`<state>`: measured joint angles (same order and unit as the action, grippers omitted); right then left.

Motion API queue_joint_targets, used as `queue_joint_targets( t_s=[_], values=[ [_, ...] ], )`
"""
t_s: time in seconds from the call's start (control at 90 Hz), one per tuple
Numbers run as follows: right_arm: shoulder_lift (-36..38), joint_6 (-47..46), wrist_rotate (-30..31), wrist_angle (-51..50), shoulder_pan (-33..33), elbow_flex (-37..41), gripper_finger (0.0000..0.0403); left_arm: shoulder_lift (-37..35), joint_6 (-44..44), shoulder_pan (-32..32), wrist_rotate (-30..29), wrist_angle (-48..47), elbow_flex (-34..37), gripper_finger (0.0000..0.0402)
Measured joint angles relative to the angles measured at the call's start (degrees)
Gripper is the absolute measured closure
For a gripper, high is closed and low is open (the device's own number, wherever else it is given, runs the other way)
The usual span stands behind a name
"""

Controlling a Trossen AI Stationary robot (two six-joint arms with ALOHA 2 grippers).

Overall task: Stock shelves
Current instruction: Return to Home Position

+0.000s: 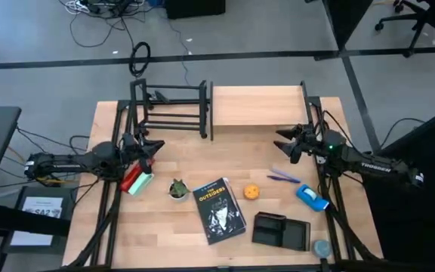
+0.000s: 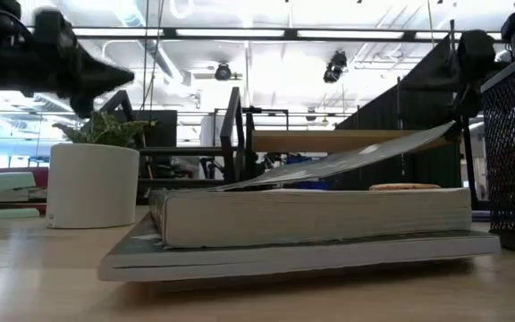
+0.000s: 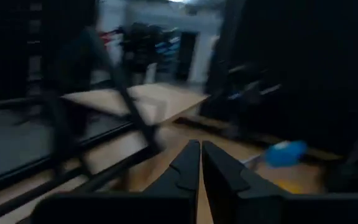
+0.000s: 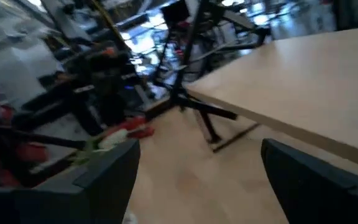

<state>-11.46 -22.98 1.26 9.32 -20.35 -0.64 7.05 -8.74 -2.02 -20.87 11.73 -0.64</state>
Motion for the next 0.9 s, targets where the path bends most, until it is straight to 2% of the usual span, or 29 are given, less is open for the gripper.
queue_joint_targets(
  t_s=[0.1, 0.522, 0.656, 0.9],
  values=[
    [-0.5, 1.1, 2.0, -1.5, 1.0, 0.0, 0.0096, 0.4, 0.9, 0.0, -2.7, -3.1, 0.0, 0.0402],
    [-1.2, 0.2, 1.9, -1.4, 1.6, 0.0, 0.0096, 0.8, 1.0, 0.0, -2.9, -4.4, 0.0, 0.0402],
    [0.5, 0.2, 4.4, -1.4, 7.4, 0.0, 0.0096, 0.8, 1.0, 0.0, -2.9, -4.4, 0.0, 0.0402],
    [8.5, 0.3, 4.5, -1.2, 19.7, 0.1, 0.0096, -2.1, 1.0, -0.3, -2.9, -4.4, 0.1, 0.0402]
  ],
)
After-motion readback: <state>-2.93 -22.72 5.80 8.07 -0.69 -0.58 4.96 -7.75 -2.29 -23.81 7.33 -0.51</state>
